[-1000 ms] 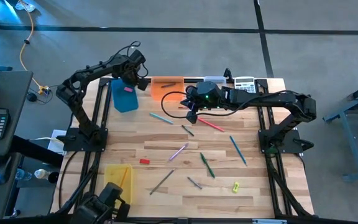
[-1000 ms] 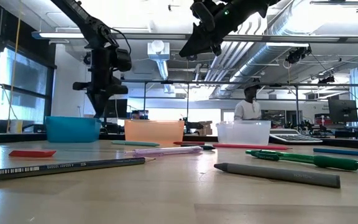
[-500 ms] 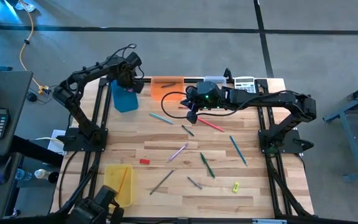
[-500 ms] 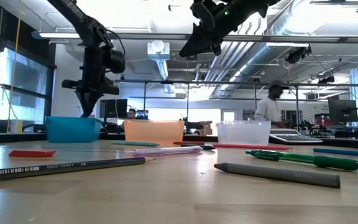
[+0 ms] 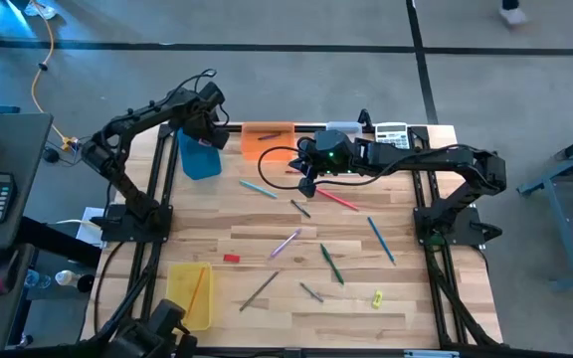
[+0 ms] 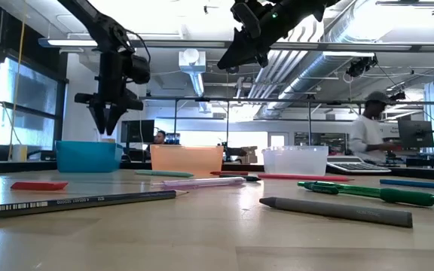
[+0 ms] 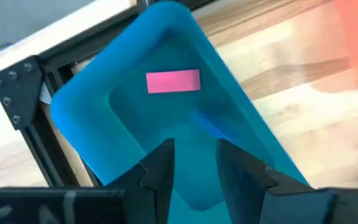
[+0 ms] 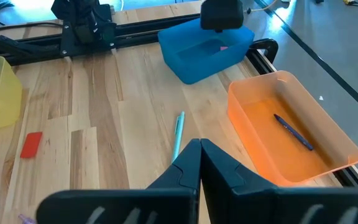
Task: Sort crayons/erasers/pens/pencils in bins
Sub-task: Adjust the blue bin
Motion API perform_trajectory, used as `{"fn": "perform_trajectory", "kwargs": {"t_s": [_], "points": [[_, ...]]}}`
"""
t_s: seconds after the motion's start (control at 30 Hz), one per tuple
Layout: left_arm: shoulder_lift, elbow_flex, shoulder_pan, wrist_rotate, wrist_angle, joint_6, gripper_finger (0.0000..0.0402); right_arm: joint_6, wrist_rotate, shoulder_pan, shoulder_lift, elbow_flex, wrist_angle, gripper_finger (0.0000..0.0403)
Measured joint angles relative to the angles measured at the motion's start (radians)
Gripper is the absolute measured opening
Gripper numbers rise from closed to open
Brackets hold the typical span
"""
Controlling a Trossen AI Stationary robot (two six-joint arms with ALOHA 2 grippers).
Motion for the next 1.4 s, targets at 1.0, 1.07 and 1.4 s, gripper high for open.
{"fn": "perform_trajectory", "kwargs": {"t_s": [1.0, 1.07, 1.4], "points": [[-0.305, -0.282, -0.428, 0.226, 0.198, 0.016, 0.0, -0.026, 0.0, 0.0, 0.0, 0.0, 0.0, 0.0], [-0.305, -0.321, -0.436, 0.183, 0.294, -0.048, 0.0, -0.026, 0.0, 0.0, 0.0, 0.0, 0.0, 0.0], [-0.297, -0.405, -0.43, -0.019, 0.394, -0.146, 0.0, -0.026, 0.0, 0.0, 0.0, 0.0, 0.001, 0.0]]}}
